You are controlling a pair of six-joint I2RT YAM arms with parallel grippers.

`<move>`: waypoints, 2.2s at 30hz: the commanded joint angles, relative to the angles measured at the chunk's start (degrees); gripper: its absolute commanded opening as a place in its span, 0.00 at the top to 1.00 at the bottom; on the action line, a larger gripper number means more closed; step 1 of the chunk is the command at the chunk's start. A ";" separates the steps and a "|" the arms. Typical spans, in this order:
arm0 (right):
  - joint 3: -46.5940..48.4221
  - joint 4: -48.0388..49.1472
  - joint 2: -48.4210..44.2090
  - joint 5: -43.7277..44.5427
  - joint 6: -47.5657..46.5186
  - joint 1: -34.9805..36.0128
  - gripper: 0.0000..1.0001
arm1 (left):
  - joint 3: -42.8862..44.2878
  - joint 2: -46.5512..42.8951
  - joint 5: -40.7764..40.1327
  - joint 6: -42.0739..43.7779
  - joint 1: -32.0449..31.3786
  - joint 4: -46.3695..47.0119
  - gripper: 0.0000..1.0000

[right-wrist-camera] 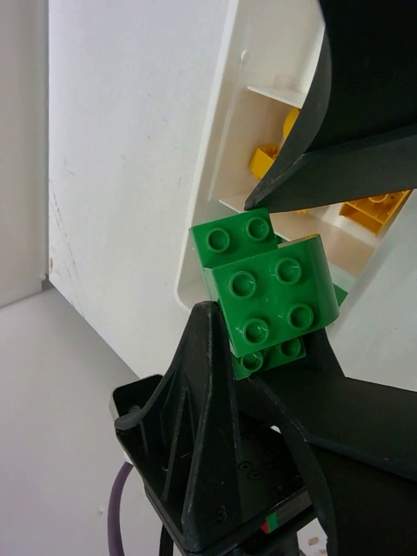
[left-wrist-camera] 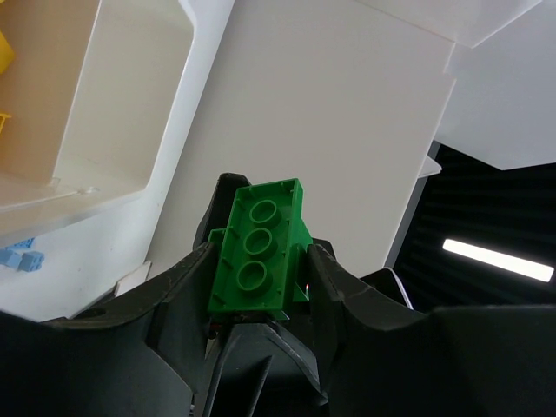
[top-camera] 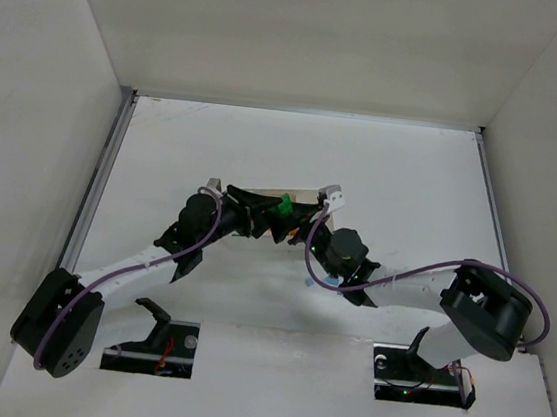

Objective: Sort the legos into containers by color

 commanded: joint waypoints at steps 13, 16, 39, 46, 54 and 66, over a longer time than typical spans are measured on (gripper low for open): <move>2.25 0.52 -1.62 -2.42 0.00 1.21 0.32 | -2.85 -3.63 0.34 2.03 2.31 2.69 0.90; 2.34 -0.19 -2.15 -2.86 0.00 1.04 0.30 | -2.77 -4.07 0.34 2.73 2.66 2.07 0.90; 2.60 -5.81 -4.52 -5.85 1.05 -1.60 0.37 | -2.33 -7.94 -0.63 6.69 4.15 -2.59 0.90; 3.22 -5.90 -3.64 -7.34 2.19 -1.86 0.49 | -1.54 -9.17 -0.98 8.45 3.63 -4.87 0.90; 2.17 -5.11 -5.57 -10.68 4.65 -3.00 0.66 | -2.33 -9.96 -0.98 8.98 4.24 -5.49 0.90; -0.91 -3.53 -9.97 -16.39 8.26 -5.73 0.66 | -2.06 -11.37 -0.98 11.17 6.53 -8.13 0.90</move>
